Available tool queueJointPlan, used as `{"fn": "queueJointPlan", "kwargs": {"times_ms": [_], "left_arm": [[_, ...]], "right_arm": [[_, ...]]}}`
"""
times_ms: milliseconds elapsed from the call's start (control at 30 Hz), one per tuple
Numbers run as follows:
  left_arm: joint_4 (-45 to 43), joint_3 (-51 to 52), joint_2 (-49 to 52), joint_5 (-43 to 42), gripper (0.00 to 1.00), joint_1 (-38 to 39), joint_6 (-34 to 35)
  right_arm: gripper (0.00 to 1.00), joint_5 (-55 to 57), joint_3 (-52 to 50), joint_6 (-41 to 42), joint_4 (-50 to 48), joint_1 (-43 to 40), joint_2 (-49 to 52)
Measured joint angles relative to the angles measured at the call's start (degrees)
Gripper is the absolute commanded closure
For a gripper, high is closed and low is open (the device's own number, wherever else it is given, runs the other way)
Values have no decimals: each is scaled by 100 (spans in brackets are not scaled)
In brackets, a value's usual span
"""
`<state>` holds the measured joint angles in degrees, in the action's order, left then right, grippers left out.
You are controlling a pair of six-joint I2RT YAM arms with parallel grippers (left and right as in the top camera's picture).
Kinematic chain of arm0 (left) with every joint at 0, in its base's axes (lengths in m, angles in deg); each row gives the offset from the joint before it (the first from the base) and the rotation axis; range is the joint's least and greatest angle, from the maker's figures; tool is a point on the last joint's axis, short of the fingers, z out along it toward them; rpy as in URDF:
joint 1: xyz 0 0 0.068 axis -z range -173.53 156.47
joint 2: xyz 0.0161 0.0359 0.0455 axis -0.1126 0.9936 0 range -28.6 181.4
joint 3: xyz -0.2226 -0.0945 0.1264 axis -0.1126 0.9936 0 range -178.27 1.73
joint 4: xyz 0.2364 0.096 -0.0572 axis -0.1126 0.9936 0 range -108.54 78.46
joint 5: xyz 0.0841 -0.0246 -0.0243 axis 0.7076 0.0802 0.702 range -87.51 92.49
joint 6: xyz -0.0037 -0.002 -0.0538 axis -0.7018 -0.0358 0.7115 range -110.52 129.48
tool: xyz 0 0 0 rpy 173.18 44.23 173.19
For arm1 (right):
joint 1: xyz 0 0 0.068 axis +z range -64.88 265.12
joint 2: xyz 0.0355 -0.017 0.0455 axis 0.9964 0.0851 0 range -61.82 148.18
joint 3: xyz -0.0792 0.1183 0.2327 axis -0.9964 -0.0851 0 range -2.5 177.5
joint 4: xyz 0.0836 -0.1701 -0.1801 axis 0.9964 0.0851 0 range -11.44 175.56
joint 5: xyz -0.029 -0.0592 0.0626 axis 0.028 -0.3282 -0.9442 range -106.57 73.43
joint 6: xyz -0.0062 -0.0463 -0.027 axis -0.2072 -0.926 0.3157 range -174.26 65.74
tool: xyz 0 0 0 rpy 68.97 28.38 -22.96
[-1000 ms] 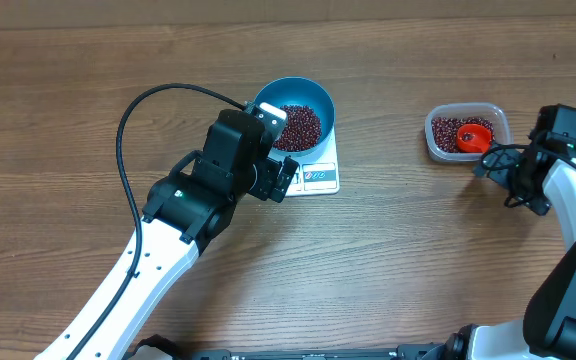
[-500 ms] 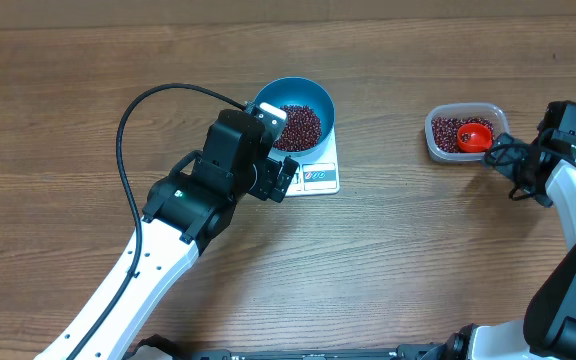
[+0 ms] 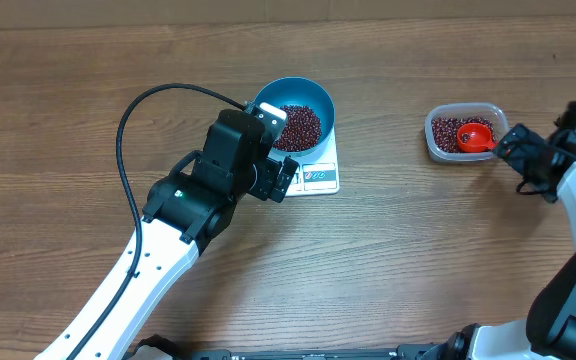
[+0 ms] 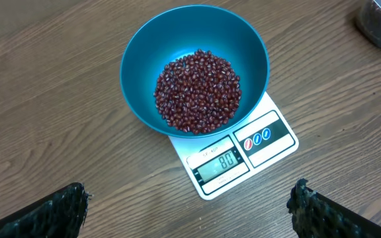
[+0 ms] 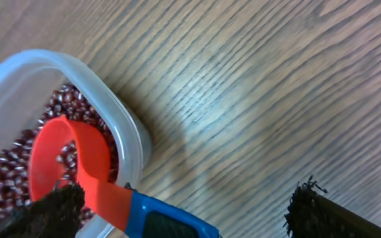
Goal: Scoop item into bowl and weigh 150g on scale
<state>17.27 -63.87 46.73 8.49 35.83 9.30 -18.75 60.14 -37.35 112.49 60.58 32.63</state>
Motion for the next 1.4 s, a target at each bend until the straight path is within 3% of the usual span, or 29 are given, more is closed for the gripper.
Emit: {"fn": "queueJointPlan", "kwargs": {"times_ms": [267,600,1400], "left_arm": [[0,0,0,0,0,0,0],[0,0,0,0,0,0,0],[0,0,0,0,1,0,0]], "right_arm": [[0,-1499,0,321,-24,-542,0],[0,-2564,0,581,-339,-579,0],[0,-2885,0,800,-492,-579,0]]}}
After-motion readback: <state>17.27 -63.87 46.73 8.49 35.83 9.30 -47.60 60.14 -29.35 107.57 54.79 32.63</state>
